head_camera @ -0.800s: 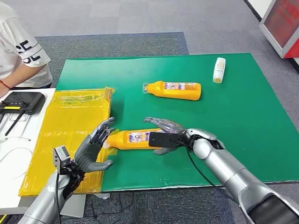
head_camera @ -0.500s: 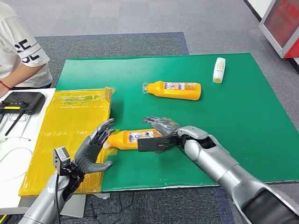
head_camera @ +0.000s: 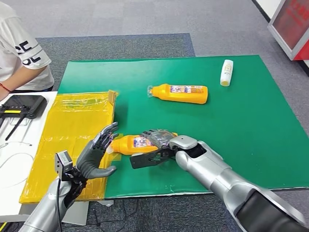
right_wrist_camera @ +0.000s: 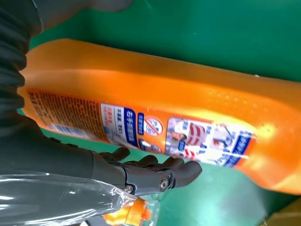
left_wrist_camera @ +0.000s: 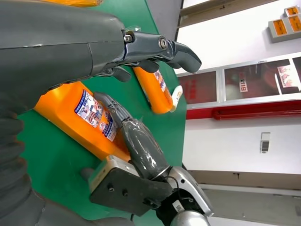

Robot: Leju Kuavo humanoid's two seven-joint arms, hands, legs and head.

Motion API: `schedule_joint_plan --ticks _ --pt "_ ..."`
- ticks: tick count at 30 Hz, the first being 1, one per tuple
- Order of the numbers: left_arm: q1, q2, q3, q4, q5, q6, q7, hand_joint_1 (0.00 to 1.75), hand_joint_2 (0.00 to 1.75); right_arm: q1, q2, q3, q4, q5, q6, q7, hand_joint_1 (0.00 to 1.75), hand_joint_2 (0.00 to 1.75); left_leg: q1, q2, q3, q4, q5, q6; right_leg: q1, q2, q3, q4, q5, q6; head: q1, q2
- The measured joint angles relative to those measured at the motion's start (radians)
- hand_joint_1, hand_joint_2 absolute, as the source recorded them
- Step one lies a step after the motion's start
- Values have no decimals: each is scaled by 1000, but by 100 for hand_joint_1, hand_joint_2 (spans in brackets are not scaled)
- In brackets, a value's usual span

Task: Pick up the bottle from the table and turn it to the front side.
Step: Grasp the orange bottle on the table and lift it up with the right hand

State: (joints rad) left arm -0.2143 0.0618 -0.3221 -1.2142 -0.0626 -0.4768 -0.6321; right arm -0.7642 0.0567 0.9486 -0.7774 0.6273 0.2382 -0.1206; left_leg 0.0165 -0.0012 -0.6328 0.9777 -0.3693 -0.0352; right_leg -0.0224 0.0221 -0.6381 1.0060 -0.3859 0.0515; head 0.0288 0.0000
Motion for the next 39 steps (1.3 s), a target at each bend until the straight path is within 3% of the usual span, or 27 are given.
schedule_joint_plan --ticks 22,36,39 --pt "24 3 26 -28 -7 9 20 0 175 -1 20 -33 47 66 -86 127 0 175 0 0 0 0 0 0 0 0 0 0 0 0 0 0" --pt "25 3 37 -31 -8 9 29 0 175 -9 29 -48 76 113 19 138 0 175 0 0 0 0 0 0 0 0 0 0 0 0 0 0" --pt "24 3 43 -31 -8 7 29 0 175 -19 32 -48 88 114 35 135 11 175 0 0 0 0 0 0 0 0 0 0 0 0 0 0"
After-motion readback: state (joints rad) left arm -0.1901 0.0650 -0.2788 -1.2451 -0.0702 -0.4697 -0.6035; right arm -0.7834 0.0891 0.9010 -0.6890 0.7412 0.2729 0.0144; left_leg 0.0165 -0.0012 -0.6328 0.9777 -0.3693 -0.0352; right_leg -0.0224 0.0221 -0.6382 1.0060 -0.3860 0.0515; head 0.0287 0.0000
